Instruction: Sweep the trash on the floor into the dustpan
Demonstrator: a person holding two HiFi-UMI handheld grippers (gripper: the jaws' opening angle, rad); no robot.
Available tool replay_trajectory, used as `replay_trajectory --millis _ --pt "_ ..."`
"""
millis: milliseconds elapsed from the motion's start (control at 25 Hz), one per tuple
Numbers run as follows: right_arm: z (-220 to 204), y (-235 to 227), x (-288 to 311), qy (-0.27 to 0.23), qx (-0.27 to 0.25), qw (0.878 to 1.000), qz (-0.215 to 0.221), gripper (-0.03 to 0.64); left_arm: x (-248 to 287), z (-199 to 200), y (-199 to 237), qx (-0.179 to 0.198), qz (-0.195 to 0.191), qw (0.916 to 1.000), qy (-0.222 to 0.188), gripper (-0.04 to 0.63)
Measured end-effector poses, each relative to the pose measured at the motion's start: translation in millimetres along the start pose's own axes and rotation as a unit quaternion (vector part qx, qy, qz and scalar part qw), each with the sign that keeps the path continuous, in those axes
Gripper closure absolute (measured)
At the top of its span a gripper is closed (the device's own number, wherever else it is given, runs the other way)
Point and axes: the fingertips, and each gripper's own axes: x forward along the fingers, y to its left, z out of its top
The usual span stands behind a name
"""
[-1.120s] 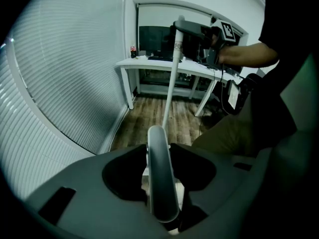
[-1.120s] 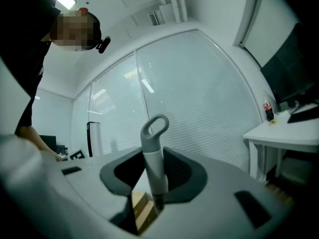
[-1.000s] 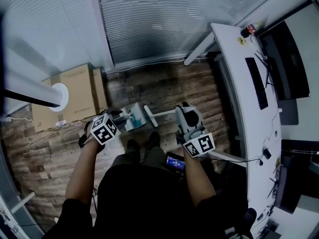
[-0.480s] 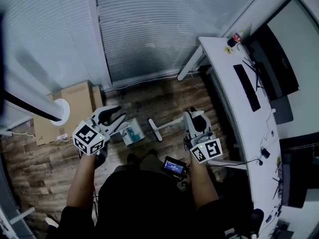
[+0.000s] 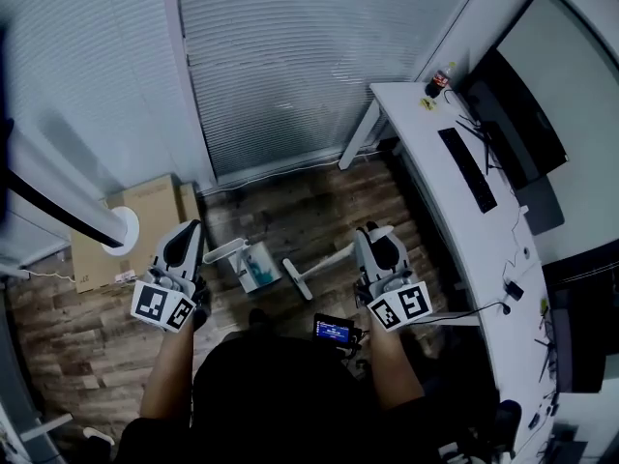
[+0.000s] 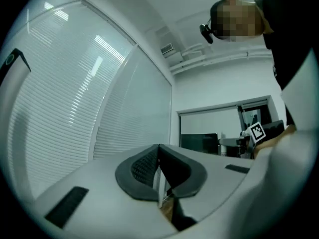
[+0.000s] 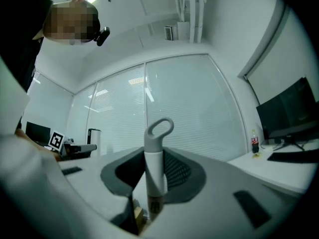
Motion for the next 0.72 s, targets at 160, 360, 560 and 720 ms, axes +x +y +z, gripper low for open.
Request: replay_trajectory --millis 160,360,560,720 --pt "0.8 13.9 -28.2 0.002 0.002 1.000 0.006 0.517 -28.9 6.0 -15.8 0.010 0.024 0.9996 -0.005 0.601" --pt "-5.6 33.6 -78.7 0.017 -0.007 1.000 0.006 0.518 -67.1 6.0 -50.3 -0.024 0.041 0.9985 -0.026 0.601" --pt "-13.6 42.5 -133.9 0.023 0.006 1.000 0.004 0.518 -104.9 -6.9 -108.0 -0.036 0.029 0.9989 -0.005 0.601" --pt "-19.5 44.4 -166.5 0.023 0.017 1.000 0.000 0.517 -141.3 -10.5 -135.3 -0.054 0.049 0.9973 -0.013 0.601"
